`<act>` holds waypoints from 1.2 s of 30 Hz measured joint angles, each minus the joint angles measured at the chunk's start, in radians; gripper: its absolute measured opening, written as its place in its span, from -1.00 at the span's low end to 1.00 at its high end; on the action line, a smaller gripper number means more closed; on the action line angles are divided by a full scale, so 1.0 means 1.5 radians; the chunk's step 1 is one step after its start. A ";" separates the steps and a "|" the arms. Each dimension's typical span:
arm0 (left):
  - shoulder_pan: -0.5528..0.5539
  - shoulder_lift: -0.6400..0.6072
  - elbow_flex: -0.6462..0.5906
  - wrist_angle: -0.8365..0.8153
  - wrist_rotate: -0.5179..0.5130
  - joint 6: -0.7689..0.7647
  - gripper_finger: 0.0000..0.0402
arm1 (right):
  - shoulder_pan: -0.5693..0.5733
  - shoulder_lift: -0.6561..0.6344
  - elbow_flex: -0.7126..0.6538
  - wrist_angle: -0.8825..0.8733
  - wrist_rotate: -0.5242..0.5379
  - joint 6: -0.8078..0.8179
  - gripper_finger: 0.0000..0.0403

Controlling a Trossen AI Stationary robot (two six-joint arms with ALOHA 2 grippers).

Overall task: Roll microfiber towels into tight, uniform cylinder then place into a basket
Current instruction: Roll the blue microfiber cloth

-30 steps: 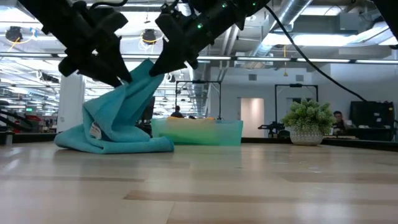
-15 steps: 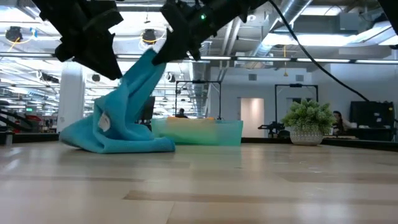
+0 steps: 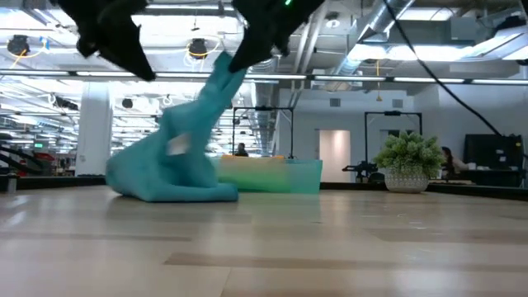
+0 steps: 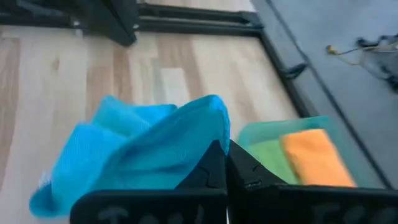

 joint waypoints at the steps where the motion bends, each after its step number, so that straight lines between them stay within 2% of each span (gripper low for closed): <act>1: -0.003 -0.007 0.009 -0.006 -0.003 0.010 -0.96 | 0.002 -0.013 0.000 -0.009 0.008 -0.001 -0.98; 8: -0.019 -0.023 0.030 0.021 0.001 0.107 -1.00 | 0.017 -0.108 0.001 -0.012 0.018 -0.018 -0.98; 12: -0.023 -0.005 0.030 0.023 0.008 0.128 -1.00 | 0.016 -0.150 0.010 -0.031 0.018 -0.017 -0.99; 16: -0.023 0.009 0.030 0.024 0.018 0.137 -0.96 | 0.016 -0.163 0.057 -0.066 0.019 -0.008 -0.99; 20: -0.022 0.018 0.029 0.024 0.019 0.163 -0.81 | 0.016 -0.142 0.117 -0.092 0.019 -0.011 -0.98; 27: -0.022 0.018 0.029 0.049 0.053 0.151 -0.38 | 0.016 -0.077 0.213 -0.144 0.035 -0.012 -0.98; 30: -0.023 0.017 0.005 0.123 0.079 0.206 -0.22 | 0.016 -0.047 0.259 -0.166 0.035 -0.019 -0.98; 36: -0.026 0.018 -0.076 0.251 0.066 0.253 -0.08 | 0.016 -0.008 0.332 -0.236 0.035 -0.029 -0.98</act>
